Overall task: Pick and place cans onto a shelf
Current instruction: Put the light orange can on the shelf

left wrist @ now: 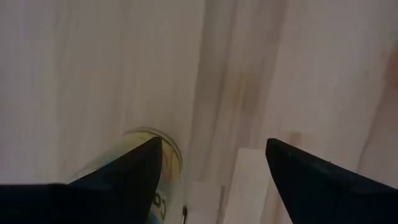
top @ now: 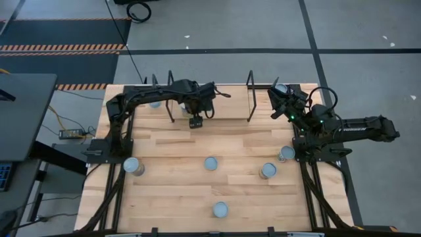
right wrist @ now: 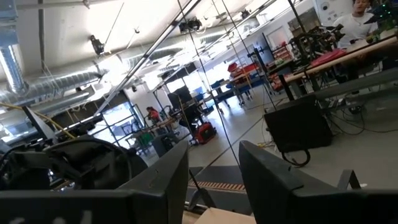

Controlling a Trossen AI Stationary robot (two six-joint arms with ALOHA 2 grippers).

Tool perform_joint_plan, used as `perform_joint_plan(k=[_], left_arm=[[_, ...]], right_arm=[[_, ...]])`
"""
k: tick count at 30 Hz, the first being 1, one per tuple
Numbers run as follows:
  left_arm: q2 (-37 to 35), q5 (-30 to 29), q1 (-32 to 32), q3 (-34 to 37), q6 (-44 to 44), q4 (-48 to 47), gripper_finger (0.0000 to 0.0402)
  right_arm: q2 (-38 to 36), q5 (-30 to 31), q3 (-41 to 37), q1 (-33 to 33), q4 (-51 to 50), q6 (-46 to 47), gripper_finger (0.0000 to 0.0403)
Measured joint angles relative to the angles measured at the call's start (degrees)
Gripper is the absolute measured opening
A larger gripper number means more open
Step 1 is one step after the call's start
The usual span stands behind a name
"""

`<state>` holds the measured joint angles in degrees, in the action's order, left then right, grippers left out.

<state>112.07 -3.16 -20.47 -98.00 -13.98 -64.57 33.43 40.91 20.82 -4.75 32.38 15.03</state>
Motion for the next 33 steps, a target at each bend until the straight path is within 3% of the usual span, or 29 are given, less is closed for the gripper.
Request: perform_joint_plan(k=[12, 22, 27, 33], left_arm=[[-0.4, -1.7, -1.1, -0.3, 3.1, -9.2, 0.0288], [-0.5, -3.9, -5.4, -12.5, 4.8, -16.5, 0.0287], [-0.5, -4.3, -9.5, -10.6, 6.0, -19.2, 0.0281], [-0.4, -1.5, -9.3, -5.2, 5.9, -17.5, 0.0279]], right_arm=[[0.0, 0.0, 0.0, 0.0, -0.2, 0.0, 0.0149], [0.0, 0.0, 0.0, 0.0, -0.4, -0.1, 0.0149], [0.0, 0.0, 0.0, 0.0, -1.1, -0.2, 0.0149], [0.0, 0.0, 0.0, 0.0, -1.3, -0.2, 0.0149]])
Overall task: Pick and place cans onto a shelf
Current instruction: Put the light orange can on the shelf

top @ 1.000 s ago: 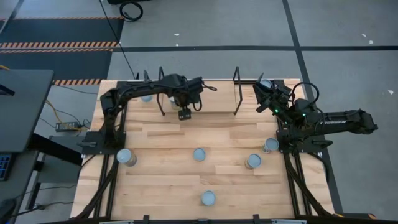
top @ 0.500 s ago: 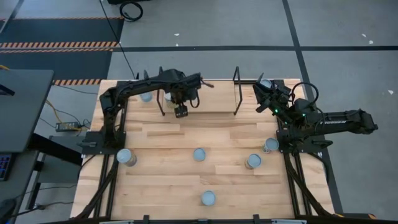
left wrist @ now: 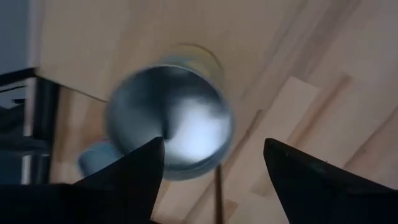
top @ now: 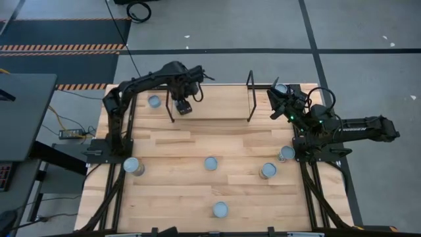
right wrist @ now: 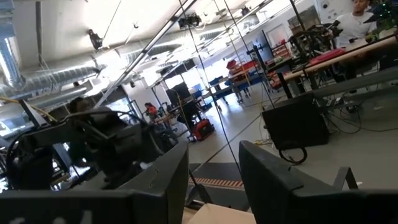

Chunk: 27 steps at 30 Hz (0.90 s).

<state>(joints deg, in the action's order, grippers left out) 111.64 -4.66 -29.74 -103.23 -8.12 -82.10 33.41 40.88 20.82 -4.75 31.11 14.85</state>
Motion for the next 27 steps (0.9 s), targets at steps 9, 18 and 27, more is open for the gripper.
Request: perform_joint_plan(k=[9, 18, 27], left_arm=[[0.0, 0.4, 2.4, 0.5, -0.8, 0.5, 0.0279], [0.0, 0.4, 2.6, -0.2, -1.6, 0.2, 0.0279], [0.0, -1.7, 2.6, -7.0, -1.6, -1.4, 0.0279]], right_arm=[[0.0, 0.0, 0.0, -1.0, 0.0, 0.0, 0.0149], [0.0, 0.0, 0.0, -1.4, 0.0, 0.4, 0.0149], [0.0, 0.0, 0.0, -1.4, 0.0, 0.4, 0.0149]])
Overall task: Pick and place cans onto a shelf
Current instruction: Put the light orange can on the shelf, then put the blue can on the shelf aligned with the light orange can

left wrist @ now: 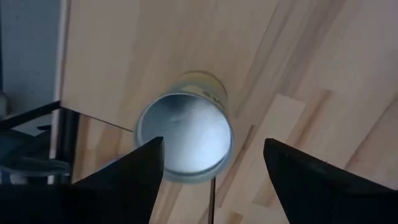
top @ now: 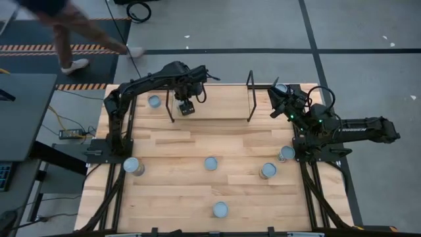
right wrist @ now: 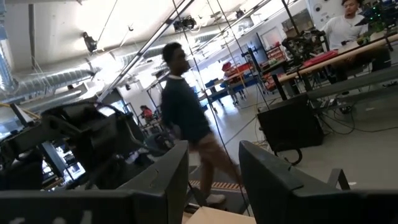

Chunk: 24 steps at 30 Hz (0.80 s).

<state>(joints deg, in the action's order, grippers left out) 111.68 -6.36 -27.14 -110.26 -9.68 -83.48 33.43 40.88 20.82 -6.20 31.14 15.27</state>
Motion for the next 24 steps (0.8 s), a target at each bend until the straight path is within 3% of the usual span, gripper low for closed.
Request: perform_joint_plan(k=[9, 13, 18, 24], left_arm=[[0.0, 0.0, 4.3, -16.5, 4.8, -6.6, 0.0279], [-1.8, 3.5, 7.7, -20.4, 5.8, -6.6, 0.0279], [-7.2, 4.3, 12.6, -17.8, 9.8, -6.5, 0.0279], [-18.0, 8.2, 18.4, -7.2, 22.2, -6.5, 0.0279]], right_arm=[[0.0, 0.0, 0.0, 0.0, 0.0, -0.6, 0.0149], [0.0, 0.0, 0.0, 0.0, 0.0, -2.0, 0.0149], [0.0, -0.2, 0.0, 0.1, -0.6, -2.3, 0.0149], [0.0, -6.4, 0.0, 0.1, -4.4, -2.4, 0.0149]])
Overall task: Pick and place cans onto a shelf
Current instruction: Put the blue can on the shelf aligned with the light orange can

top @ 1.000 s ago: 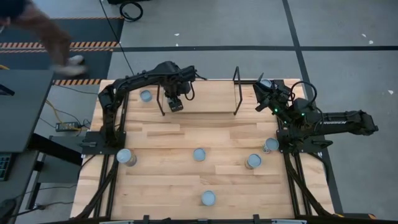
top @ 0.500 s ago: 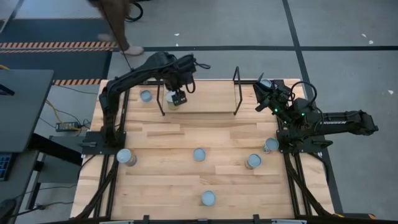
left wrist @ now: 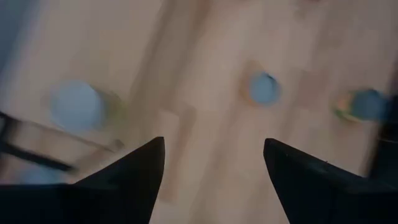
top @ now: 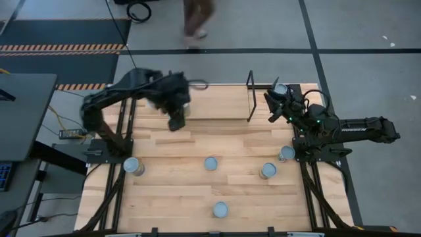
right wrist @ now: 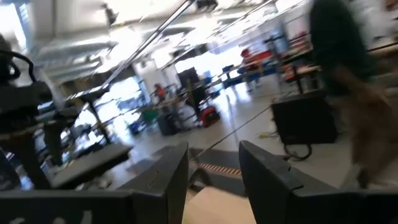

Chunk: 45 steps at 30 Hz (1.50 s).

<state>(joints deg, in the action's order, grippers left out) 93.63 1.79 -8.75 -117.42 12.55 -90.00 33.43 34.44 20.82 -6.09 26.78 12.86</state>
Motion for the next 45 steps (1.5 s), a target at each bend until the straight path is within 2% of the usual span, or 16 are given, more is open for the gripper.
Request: perform_joint_plan(k=[6, 8, 13, 17, 20, 29, 37, 45], left_arm=[[-11.5, 0.9, 5.7, 15.7, 14.8, -0.1, 0.0279], [-15.3, 0.9, 7.6, 20.6, 19.0, -0.1, 0.0279], [-22.7, 0.9, 12.6, 30.5, 26.5, -0.2, 0.0279], [-26.9, 0.4, 16.8, 36.3, 30.4, -0.1, 0.0279], [-29.4, 1.3, 20.3, 39.8, 33.5, -0.1, 0.0284], [-30.7, 6.7, 28.7, 48.1, 35.9, 0.1, 0.0352], [-30.6, 8.8, 33.7, 57.0, 42.8, 2.5, 0.0357], [-29.4, 12.1, 33.8, 62.0, 45.7, 8.3, 0.0357]], right_arm=[[0.4, -7.9, 0.0, 0.6, -0.7, -3.1, 0.0149], [1.1, -8.8, 1.4, 2.0, -1.1, -4.4, 0.0149], [5.4, -8.1, 8.4, 7.2, -5.9, -10.0, 0.0149], [11.2, -4.9, 14.9, 11.1, -10.8, -12.1, 0.0149], [16.2, -1.9, 19.4, 13.8, -10.9, -12.9, 0.0149], [28.5, 5.1, 26.8, 18.9, -10.9, -12.4, 0.0184], [34.3, 6.7, 27.2, 21.2, -6.3, -9.4, 0.0233], [36.8, 6.5, 27.2, 20.7, -5.4, -5.7, 0.0283]])
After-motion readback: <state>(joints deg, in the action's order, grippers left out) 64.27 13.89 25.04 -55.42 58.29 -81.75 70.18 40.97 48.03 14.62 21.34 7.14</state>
